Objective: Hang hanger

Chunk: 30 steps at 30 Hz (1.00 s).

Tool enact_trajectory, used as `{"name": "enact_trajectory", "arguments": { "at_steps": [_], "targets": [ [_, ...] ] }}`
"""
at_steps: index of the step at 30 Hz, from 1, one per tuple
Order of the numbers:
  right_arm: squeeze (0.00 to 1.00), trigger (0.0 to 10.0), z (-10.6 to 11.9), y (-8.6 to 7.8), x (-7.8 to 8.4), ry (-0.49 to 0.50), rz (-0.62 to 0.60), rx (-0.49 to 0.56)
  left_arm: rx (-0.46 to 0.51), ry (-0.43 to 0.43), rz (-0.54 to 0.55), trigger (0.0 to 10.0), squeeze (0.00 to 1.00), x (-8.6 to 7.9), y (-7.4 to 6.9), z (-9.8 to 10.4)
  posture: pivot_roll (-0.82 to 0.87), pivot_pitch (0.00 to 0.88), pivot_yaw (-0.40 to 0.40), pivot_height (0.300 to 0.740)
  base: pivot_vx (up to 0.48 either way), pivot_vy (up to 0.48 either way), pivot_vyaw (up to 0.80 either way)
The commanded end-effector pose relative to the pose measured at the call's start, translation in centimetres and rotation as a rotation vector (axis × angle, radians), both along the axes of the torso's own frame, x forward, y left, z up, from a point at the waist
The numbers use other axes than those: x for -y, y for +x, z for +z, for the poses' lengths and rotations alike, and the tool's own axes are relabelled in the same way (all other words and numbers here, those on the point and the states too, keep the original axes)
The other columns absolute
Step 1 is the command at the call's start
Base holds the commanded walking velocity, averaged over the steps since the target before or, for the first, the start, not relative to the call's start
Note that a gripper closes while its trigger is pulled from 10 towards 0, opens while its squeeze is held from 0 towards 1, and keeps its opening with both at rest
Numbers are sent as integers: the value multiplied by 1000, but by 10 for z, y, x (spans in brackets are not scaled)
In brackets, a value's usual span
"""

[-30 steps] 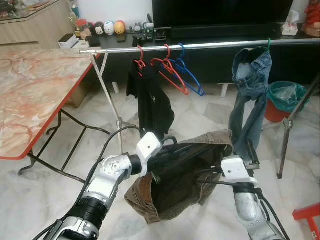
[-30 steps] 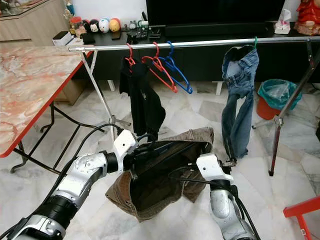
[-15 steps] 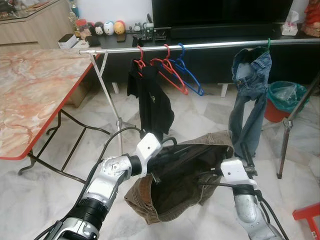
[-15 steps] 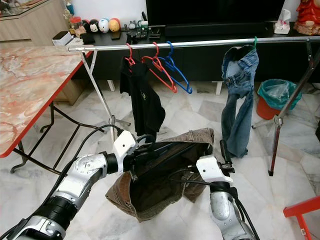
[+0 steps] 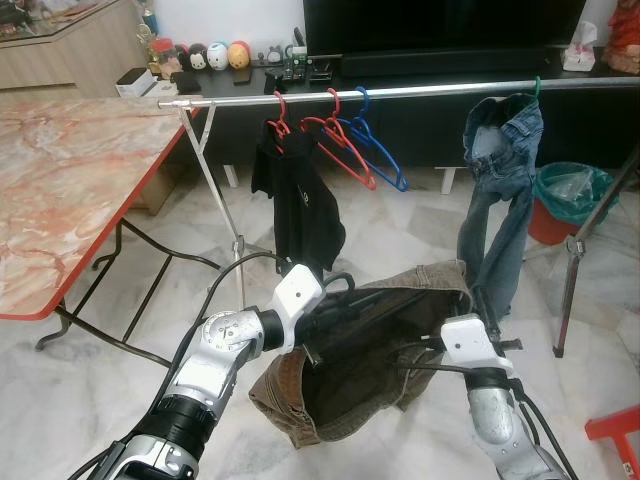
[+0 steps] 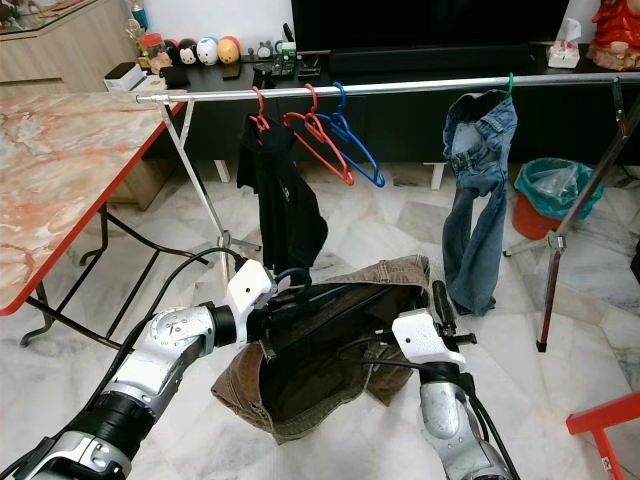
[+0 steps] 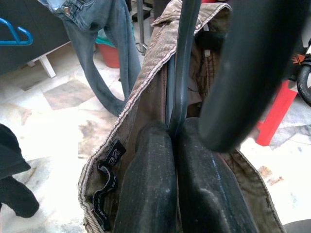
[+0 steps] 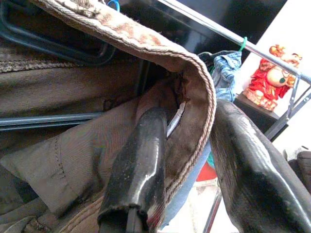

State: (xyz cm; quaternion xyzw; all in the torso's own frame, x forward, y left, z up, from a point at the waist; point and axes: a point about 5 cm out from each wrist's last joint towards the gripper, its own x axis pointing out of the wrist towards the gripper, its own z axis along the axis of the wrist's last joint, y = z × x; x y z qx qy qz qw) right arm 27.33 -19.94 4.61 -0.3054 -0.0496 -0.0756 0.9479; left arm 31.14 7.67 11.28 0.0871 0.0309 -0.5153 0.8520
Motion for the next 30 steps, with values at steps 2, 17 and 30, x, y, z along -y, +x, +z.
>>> {"name": "enact_trajectory", "arguments": {
  "at_steps": [2, 17, 30],
  "targets": [
    [0, 0, 0, 2, 0, 4, 5, -3, 41, -21, 1, 10000, 0, -3, 2, 10, 59, 35, 96, 740, 0, 0, 0],
    [0, 0, 1, 3, 1, -3, 8, -4, 37, -8, -10, 10000, 0, -5, 0, 9, 59, 34, 97, 740, 0, 0, 0],
    [0, 10000, 11, 10, 22, -63, -32, -3, 54, 139, -93, 10000, 0, -25, -9, 3, 59, 8, 96, 740, 0, 0, 0]
  ]
}}
